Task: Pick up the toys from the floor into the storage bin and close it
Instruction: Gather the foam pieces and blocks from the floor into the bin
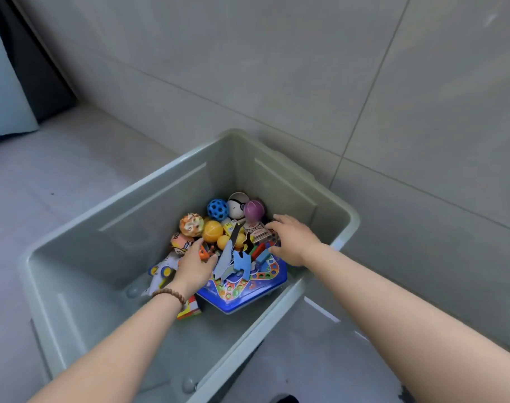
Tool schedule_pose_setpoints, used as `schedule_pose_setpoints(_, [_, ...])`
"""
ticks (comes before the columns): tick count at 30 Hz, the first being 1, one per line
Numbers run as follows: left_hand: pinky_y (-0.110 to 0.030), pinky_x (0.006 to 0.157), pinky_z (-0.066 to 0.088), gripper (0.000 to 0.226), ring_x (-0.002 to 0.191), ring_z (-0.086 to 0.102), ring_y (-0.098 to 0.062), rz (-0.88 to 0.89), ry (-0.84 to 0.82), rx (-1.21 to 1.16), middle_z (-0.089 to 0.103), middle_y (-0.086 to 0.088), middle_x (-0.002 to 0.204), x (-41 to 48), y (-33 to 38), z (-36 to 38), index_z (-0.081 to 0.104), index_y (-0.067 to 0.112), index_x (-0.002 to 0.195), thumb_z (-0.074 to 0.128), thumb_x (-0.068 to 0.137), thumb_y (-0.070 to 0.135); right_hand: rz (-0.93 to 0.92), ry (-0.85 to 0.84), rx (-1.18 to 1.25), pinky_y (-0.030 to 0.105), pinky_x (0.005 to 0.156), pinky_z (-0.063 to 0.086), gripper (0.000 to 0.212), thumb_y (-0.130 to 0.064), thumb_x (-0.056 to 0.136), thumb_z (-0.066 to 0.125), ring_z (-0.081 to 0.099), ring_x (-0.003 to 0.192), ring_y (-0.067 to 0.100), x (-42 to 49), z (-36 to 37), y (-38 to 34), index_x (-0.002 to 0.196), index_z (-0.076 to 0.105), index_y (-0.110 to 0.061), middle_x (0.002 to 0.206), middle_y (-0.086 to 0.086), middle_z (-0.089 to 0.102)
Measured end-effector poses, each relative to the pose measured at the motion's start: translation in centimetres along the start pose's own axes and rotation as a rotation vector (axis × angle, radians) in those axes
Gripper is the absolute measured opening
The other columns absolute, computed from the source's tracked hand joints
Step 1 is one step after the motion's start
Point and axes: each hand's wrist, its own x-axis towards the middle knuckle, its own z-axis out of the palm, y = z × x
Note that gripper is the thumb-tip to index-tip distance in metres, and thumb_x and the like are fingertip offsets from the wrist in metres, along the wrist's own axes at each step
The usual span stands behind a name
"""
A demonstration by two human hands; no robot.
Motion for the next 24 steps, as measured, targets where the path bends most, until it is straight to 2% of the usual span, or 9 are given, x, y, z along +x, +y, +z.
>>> schedule_pose_setpoints(2, [-0.039,0.112,0.03,0.065,0.138,0.031,-0.024,0.109,0.018,0.145,0.032,-0.005,0.152,-0.6,2.9,-0.5,0.024,0.015,0.148,0.052,0.094,0.037,-0.04,0.11,-0.053,0.034,0.116,0.014,0.059,-0.035,0.091,0.055,0.011,0.146,0.02,-2.3,-2.6,1.5,0.144,0.033,-0.022,0.157,0.002,0.016])
schedule_pose_setpoints(4, [-0.038,0.114,0.027,0.066,0.14,0.028,-0.022,0.223,0.02,0.228,0.029,-0.004,0.154,-1.6,6.7,-0.4,0.024,0.015,0.148,0.05,0.093,0.042,-0.02,0.195,-0.044,0.032,0.115,0.016,0.057,-0.035,0.091,0.055,0.015,0.145,0.019,-5.1,-5.1,3.8,0.143,0.035,-0.023,0.157,0.001,0.017])
schedule_pose_setpoints(7, [-0.035,0.115,0.024,0.064,0.141,0.026,-0.021,0.403,0.038,0.266,0.03,-0.004,0.153,-3.9,13.0,1.4,0.028,0.014,0.147,0.048,0.094,0.044,0.071,0.259,0.004,0.03,0.114,0.021,0.056,-0.035,0.091,0.055,0.02,0.143,0.019,-10.0,-8.2,8.5,0.142,0.036,-0.024,0.157,-0.001,0.018])
schedule_pose_setpoints(12, [-0.026,0.114,0.016,0.058,0.141,0.025,-0.019,0.669,-0.017,0.313,0.034,-0.006,0.151,-8.4,20.7,8.3,0.035,0.012,0.144,0.047,0.095,0.041,0.299,0.274,0.05,0.025,0.113,0.017,0.054,-0.033,0.09,0.058,0.019,0.143,0.015,-19.6,-7.7,18.7,0.14,0.038,-0.024,0.157,-0.002,0.02])
schedule_pose_setpoints(15, [-0.027,0.114,0.016,0.057,0.141,0.024,-0.019,0.72,-0.109,0.366,0.033,-0.006,0.151,-10.5,22.6,14.4,0.035,0.012,0.144,0.045,0.096,0.042,0.452,0.194,0.121,0.027,0.112,0.02,0.055,-0.034,0.091,0.056,0.019,0.143,0.015,-25.0,-4.5,24.6,0.142,0.036,-0.026,0.157,-0.005,0.017])
schedule_pose_setpoints(19, [-0.027,0.11,0.021,0.055,0.138,0.03,-0.021,0.734,-0.229,0.5,0.038,-0.004,0.148,-11.4,21.8,22.5,0.037,0.015,0.142,0.047,0.095,0.042,0.585,0.094,0.271,0.027,0.111,0.023,0.056,-0.037,0.092,0.055,0.023,0.142,0.017,-29.9,1.2,30.9,0.143,0.033,-0.026,0.157,-0.005,0.016])
schedule_pose_setpoints(22, [-0.024,0.11,0.022,0.061,0.139,0.028,-0.019,0.696,-0.351,0.604,0.035,-0.003,0.15,-11.1,20.3,28.1,0.034,0.017,0.144,0.045,0.093,0.048,0.658,0.102,0.394,0.025,0.106,0.029,0.055,-0.036,0.09,0.058,0.033,0.136,0.017,-31.5,5.9,34.4,0.14,0.037,-0.026,0.154,-0.004,0.023])
schedule_pose_setpoints(24, [-0.025,0.11,0.023,0.061,0.139,0.027,-0.02,0.655,-0.406,0.672,0.03,-0.003,0.152,-10.5,19.6,31.4,0.03,0.017,0.146,0.046,0.094,0.044,0.686,0.133,0.493,0.021,0.102,0.029,0.053,-0.032,0.089,0.061,0.037,0.133,0.017,-31.7,8.8,36.2,0.137,0.041,-0.023,0.15,-0.002,0.031])
